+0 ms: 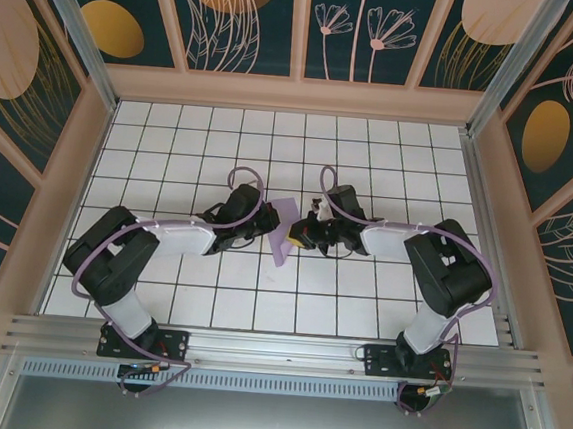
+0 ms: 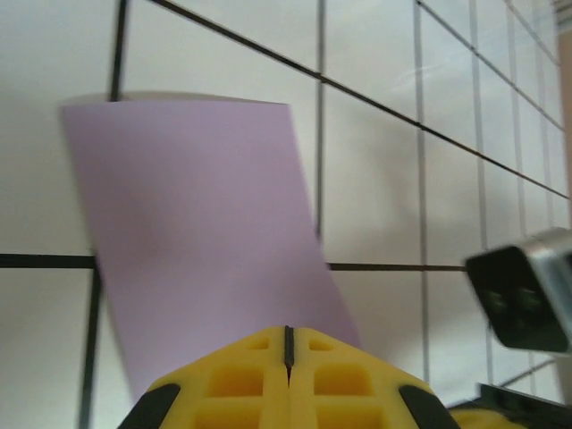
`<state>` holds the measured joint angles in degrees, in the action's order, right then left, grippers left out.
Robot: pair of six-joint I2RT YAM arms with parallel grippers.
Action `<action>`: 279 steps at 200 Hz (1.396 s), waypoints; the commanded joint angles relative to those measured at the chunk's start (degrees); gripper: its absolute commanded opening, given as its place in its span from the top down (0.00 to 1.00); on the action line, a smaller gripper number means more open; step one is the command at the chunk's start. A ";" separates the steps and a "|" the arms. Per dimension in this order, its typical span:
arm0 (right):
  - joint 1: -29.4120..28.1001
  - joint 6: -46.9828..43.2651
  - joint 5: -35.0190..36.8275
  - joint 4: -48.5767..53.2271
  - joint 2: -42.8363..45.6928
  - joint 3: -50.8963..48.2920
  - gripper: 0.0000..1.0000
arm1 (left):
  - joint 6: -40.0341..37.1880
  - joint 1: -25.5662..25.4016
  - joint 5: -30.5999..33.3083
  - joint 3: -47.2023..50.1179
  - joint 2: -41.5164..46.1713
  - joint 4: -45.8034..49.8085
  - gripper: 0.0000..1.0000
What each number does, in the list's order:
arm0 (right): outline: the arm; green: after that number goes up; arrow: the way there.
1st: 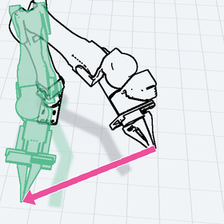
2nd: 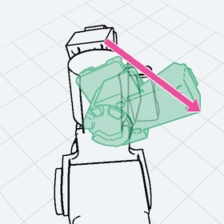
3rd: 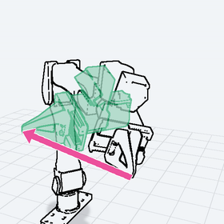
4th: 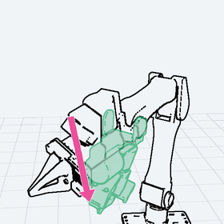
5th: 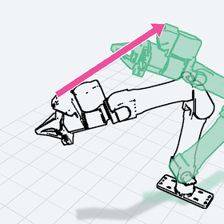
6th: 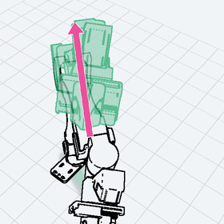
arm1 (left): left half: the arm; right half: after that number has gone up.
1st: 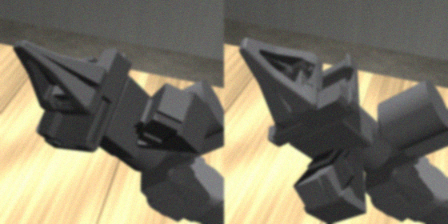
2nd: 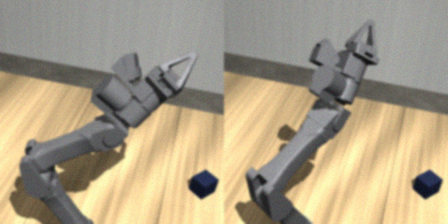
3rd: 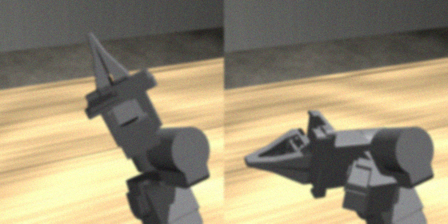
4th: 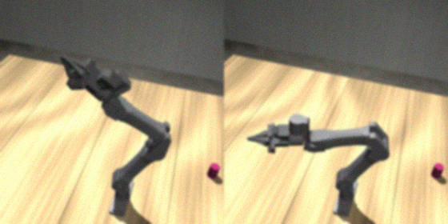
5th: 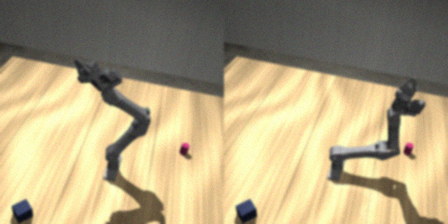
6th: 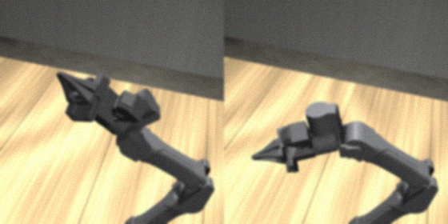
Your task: Fold a paper plane with a square sheet of paper (pick it up from the middle)
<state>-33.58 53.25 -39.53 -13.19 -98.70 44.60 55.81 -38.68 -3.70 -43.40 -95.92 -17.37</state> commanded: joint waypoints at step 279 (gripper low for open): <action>-2.18 2.14 1.47 -8.89 -9.39 3.30 1.00 | -7.16 3.61 -1.28 -6.98 -9.25 7.74 0.99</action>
<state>-35.27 54.85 -38.63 -20.25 -107.02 46.50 49.69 -35.14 -5.48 -49.58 -103.09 -12.19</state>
